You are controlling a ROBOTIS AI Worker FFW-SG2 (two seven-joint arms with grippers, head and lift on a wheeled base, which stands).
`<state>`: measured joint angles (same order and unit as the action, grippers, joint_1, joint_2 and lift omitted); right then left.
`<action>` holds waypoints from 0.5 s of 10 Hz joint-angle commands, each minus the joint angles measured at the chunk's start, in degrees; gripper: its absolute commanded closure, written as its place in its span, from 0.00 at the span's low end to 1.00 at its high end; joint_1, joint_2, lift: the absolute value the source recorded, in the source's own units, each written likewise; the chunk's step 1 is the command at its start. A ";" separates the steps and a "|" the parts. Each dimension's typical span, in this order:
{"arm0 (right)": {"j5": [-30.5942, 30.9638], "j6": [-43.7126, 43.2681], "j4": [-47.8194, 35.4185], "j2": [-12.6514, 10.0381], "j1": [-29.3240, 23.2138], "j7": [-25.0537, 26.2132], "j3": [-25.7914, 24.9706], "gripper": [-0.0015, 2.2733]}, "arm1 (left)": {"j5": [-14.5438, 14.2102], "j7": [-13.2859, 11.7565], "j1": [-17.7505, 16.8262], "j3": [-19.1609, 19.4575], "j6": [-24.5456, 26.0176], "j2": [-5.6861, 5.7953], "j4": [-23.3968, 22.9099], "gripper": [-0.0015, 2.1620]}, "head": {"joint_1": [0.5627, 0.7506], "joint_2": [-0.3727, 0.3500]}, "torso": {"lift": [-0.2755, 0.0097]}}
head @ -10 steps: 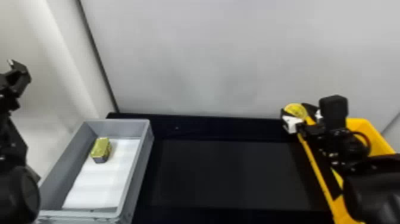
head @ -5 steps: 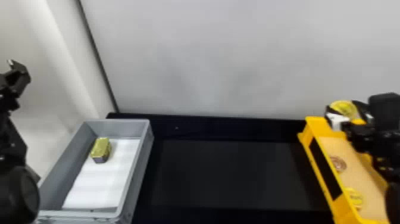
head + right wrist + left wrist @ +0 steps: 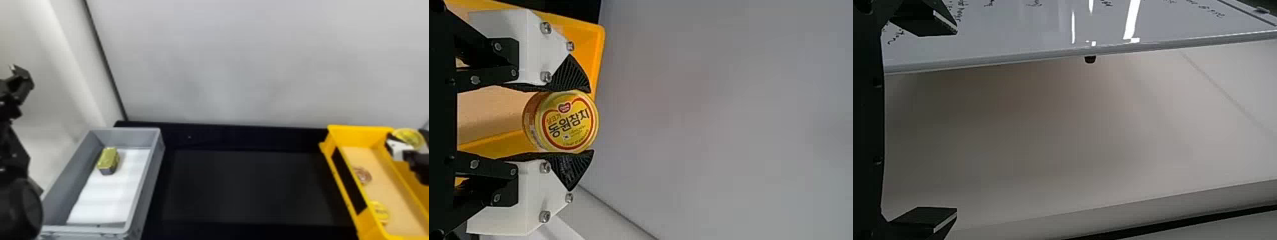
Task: Pick up the round yellow can and place it in the yellow rectangular box
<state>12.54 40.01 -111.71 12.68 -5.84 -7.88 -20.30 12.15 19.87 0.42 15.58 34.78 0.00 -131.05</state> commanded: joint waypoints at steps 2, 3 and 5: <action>0.13 -0.62 4.75 -0.29 -1.37 -1.35 -1.59 0.31 | -0.02 0.00 0.02 -0.01 0.04 -0.15 -0.09 0.01 | 0.70 0.53 | 0.75; -0.93 -1.41 6.95 -0.64 -1.46 -1.35 -2.11 0.31 | -0.02 0.00 0.02 0.08 0.04 -0.15 -0.09 0.01 | 0.70 0.53 | 0.75; -2.51 -2.03 10.38 -1.34 -1.55 -1.00 -3.52 0.31 | -0.10 0.00 0.02 0.16 0.21 -0.15 -0.09 0.01 | 0.70 0.53 | 0.75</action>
<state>11.07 38.46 -103.56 11.77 -7.36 -9.12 -22.97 12.10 19.87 0.44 15.68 34.88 0.00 -131.13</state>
